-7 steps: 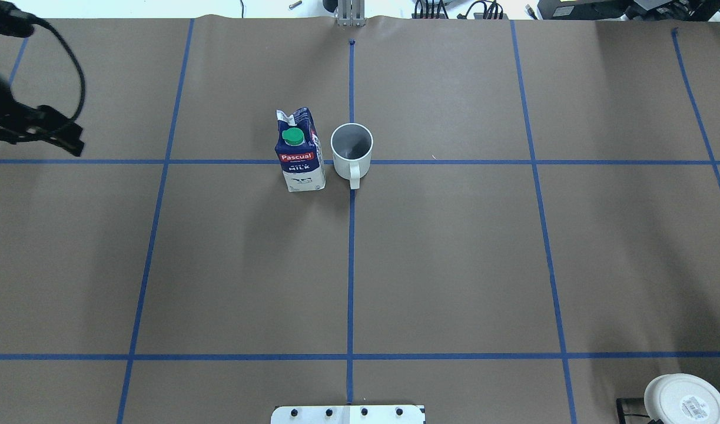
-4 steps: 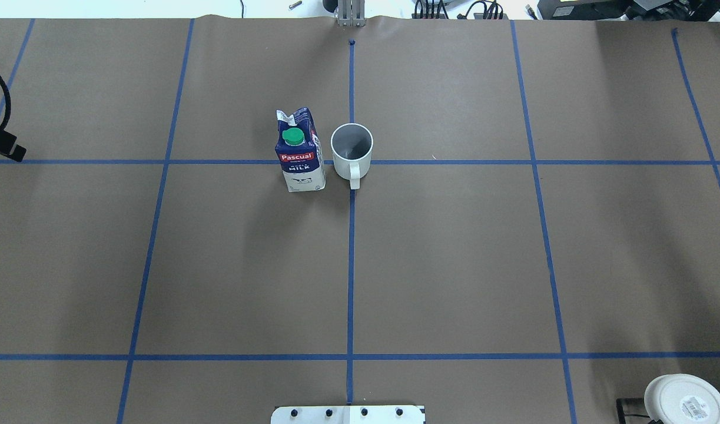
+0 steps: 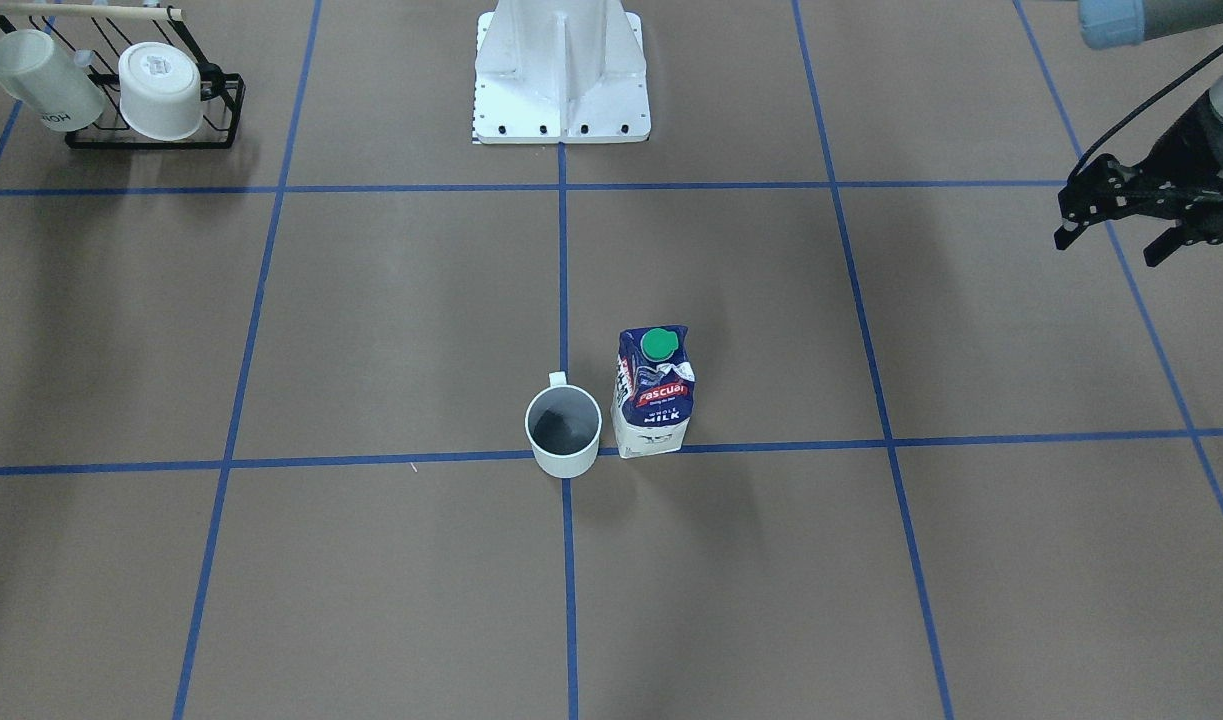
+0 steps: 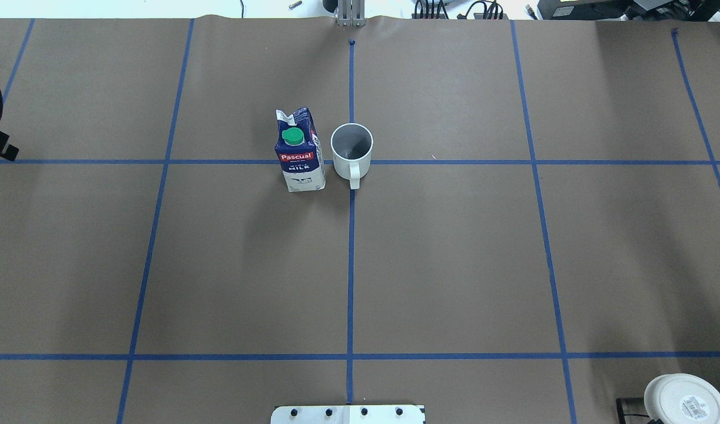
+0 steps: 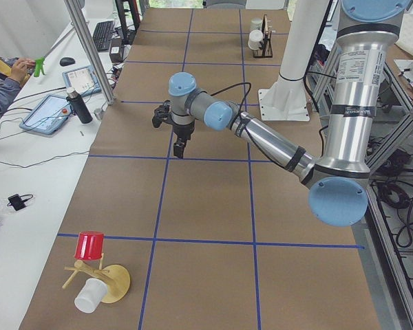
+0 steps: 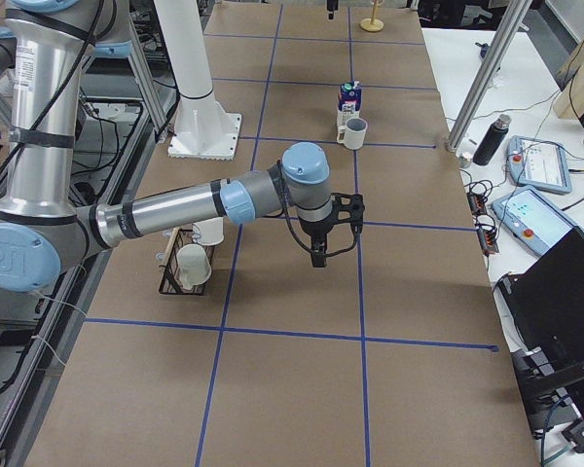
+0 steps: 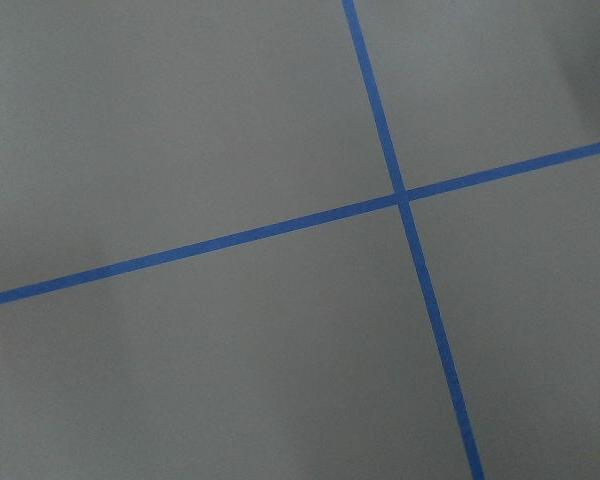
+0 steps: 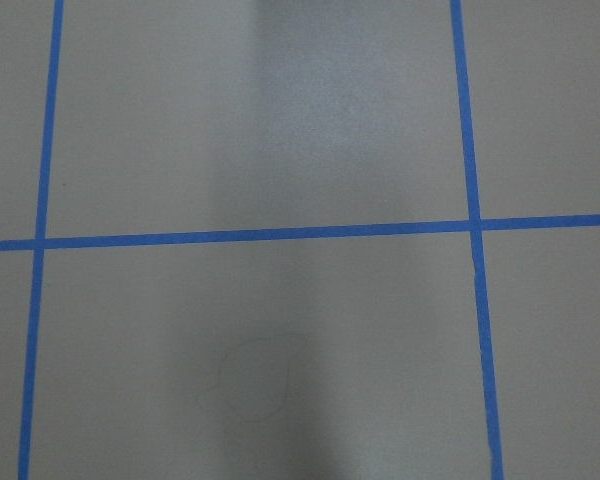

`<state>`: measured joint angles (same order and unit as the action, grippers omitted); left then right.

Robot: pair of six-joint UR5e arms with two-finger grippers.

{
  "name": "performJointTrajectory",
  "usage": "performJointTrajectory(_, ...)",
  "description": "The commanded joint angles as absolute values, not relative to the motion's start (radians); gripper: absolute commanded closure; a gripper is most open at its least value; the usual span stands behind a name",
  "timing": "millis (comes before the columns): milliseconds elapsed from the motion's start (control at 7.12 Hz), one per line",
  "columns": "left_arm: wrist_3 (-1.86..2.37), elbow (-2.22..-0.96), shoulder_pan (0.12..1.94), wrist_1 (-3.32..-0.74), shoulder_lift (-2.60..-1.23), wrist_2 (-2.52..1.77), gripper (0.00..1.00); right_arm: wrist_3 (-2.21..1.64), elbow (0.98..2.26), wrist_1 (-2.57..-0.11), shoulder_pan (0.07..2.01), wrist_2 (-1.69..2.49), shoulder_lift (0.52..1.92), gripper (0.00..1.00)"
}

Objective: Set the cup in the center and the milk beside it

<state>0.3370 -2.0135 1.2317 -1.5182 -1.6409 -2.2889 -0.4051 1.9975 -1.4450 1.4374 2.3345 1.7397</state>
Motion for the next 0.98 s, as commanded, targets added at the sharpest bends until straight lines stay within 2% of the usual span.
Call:
performJointTrajectory(0, 0.106, -1.929, 1.368, -1.513, -1.622, -2.293, 0.02, -0.326, 1.979, -1.445, 1.437, 2.330, 1.762, 0.00)
performJointTrajectory(281, 0.025, -1.905, 1.434, -1.470, -1.620, -2.296, 0.02, -0.289, 1.965, -1.445, 1.442, 2.338, 1.781, 0.00)
performJointTrajectory(842, 0.024, -1.933, 1.437, -1.474, -1.551, -2.303, 0.02, -0.270, 1.957, -1.431, 1.453, 2.336, 1.805, 0.00)
